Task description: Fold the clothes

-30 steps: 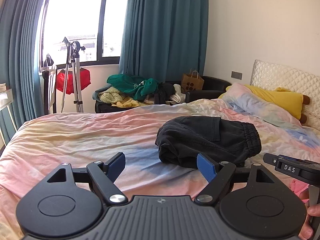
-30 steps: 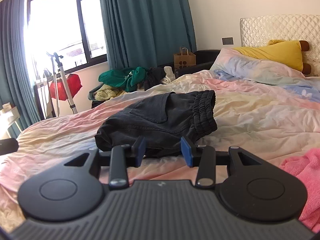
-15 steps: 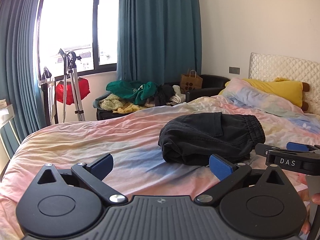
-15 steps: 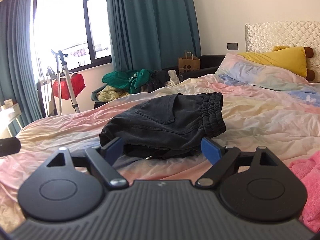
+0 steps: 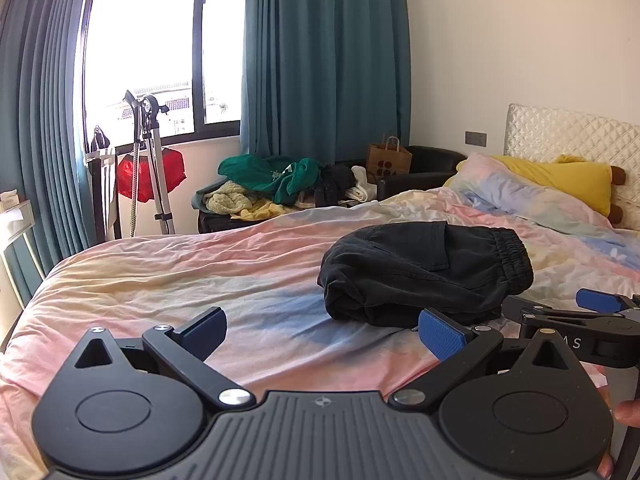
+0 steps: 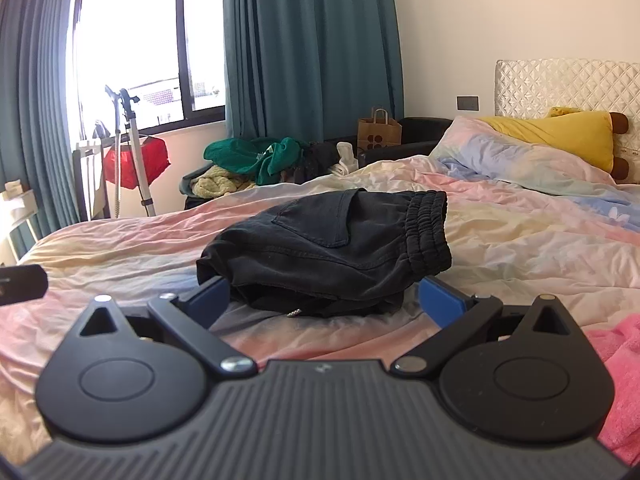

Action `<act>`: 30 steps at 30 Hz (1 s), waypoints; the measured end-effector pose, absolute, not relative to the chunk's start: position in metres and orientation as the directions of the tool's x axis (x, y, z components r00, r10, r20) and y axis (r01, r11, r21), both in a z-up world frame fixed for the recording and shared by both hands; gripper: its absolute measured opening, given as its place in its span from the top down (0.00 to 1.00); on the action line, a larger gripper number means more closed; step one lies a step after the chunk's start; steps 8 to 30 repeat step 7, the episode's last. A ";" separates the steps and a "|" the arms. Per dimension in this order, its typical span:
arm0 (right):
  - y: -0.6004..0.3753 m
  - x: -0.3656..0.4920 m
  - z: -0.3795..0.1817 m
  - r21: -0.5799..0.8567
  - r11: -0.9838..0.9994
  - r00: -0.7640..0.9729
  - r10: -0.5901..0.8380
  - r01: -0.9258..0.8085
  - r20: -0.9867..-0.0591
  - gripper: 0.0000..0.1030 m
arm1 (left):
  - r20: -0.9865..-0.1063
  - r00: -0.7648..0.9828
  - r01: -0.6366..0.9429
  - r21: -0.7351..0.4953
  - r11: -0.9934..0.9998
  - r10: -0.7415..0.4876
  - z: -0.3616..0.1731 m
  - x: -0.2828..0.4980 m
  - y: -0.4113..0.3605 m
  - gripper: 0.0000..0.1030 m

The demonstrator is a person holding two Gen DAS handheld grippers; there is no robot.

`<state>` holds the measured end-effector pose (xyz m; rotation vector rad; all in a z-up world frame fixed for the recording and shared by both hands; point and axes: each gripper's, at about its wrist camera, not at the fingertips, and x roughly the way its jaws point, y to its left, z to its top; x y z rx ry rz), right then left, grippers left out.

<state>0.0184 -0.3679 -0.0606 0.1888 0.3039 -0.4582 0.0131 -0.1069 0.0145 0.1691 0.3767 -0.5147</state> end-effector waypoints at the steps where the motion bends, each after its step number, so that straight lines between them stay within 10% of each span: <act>1: -0.368 0.019 -0.061 0.111 0.880 0.852 -0.406 0.462 -0.331 0.00 | -0.391 0.804 0.510 0.062 0.858 -0.449 0.015 0.013 -0.106 0.00; 30: -0.370 0.020 -0.063 0.114 0.872 0.842 -0.414 0.475 -0.347 0.00 | -0.386 0.802 0.514 0.058 0.856 -0.456 0.015 0.013 -0.104 0.00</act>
